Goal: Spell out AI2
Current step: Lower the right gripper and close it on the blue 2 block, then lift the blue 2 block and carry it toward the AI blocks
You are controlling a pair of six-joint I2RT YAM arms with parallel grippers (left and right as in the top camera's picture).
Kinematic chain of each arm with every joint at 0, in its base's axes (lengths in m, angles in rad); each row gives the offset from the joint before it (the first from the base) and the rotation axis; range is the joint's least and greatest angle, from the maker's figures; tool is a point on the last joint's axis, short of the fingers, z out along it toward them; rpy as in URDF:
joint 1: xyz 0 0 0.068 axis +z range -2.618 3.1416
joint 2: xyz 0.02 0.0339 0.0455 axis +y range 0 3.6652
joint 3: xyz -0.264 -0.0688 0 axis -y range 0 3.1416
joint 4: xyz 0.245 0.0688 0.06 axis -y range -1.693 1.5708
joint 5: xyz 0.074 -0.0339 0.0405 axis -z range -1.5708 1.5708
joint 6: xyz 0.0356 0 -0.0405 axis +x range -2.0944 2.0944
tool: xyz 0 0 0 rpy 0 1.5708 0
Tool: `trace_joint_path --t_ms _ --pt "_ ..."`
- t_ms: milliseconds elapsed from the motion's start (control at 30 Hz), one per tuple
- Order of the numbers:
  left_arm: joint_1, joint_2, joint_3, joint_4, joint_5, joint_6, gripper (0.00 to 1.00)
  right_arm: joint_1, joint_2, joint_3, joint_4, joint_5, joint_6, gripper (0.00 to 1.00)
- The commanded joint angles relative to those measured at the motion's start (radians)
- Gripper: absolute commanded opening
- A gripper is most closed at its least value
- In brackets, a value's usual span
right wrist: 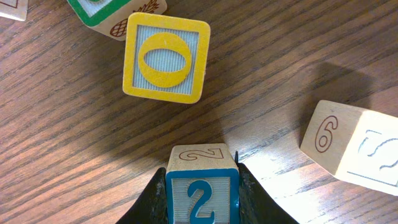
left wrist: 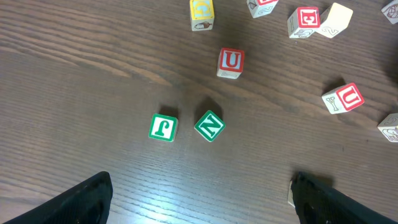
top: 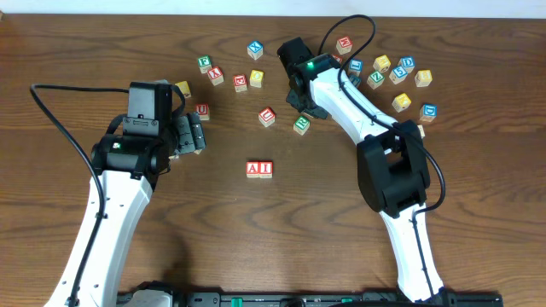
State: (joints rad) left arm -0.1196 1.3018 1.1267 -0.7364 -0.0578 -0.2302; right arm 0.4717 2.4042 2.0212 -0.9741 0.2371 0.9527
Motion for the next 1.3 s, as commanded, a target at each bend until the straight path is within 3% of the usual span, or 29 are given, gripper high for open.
trace_joint_path --t_ms 0,333,700,967,1267 --pt "0.003 0.0 0.007 -0.003 -0.002 0.016 0.9 -0.006 0.0 0.029 -0.005 0.016 -0.027 0.17" --pt "0.003 0.0 0.007 -0.004 -0.002 0.016 0.9 -0.006 -0.09 0.029 -0.033 0.03 -0.097 0.15" --pt "0.003 0.0 0.007 -0.008 0.041 0.016 0.9 0.026 -0.229 0.029 -0.179 0.15 -0.169 0.14" --pt "0.003 0.0 0.007 -0.009 0.044 0.016 0.9 0.119 -0.281 0.029 -0.279 0.198 -0.185 0.05" --pt "0.003 0.0 0.007 -0.031 0.044 0.016 0.91 0.226 -0.352 0.028 -0.275 0.183 -0.219 0.05"
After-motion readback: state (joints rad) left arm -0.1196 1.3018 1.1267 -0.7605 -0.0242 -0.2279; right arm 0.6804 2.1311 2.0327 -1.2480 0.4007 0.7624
